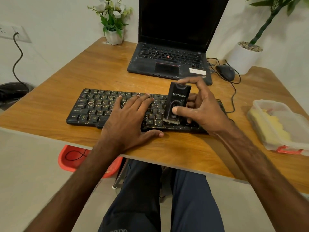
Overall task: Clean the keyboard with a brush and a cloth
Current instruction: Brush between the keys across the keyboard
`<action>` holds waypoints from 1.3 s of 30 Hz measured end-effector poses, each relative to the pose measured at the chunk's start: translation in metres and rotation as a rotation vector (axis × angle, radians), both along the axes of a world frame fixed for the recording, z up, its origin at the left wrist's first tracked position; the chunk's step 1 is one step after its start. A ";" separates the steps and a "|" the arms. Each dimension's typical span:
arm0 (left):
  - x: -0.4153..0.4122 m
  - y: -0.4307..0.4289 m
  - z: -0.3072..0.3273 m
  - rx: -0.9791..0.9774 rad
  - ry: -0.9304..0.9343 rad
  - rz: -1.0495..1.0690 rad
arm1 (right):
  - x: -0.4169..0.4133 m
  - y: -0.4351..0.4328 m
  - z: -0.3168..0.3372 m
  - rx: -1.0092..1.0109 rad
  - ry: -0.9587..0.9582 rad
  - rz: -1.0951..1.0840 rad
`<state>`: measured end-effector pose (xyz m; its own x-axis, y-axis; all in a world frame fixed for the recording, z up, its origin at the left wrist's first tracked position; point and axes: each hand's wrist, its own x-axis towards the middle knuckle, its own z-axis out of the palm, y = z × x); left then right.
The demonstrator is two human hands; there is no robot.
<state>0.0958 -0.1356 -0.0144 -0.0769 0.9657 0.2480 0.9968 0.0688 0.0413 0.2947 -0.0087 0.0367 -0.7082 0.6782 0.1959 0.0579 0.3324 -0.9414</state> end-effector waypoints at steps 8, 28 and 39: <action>-0.001 -0.001 0.001 -0.005 0.019 -0.004 | 0.004 0.006 0.008 0.282 -0.124 -0.178; 0.001 -0.002 0.003 -0.011 0.001 -0.001 | 0.023 -0.007 0.004 0.140 0.040 -0.153; -0.001 -0.003 0.001 0.008 -0.002 -0.004 | 0.014 -0.012 0.001 -0.013 -0.052 -0.042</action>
<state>0.0953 -0.1383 -0.0133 -0.0739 0.9639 0.2560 0.9969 0.0648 0.0437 0.3086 -0.0203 0.0375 -0.6878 0.7101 0.1504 0.1205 0.3160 -0.9411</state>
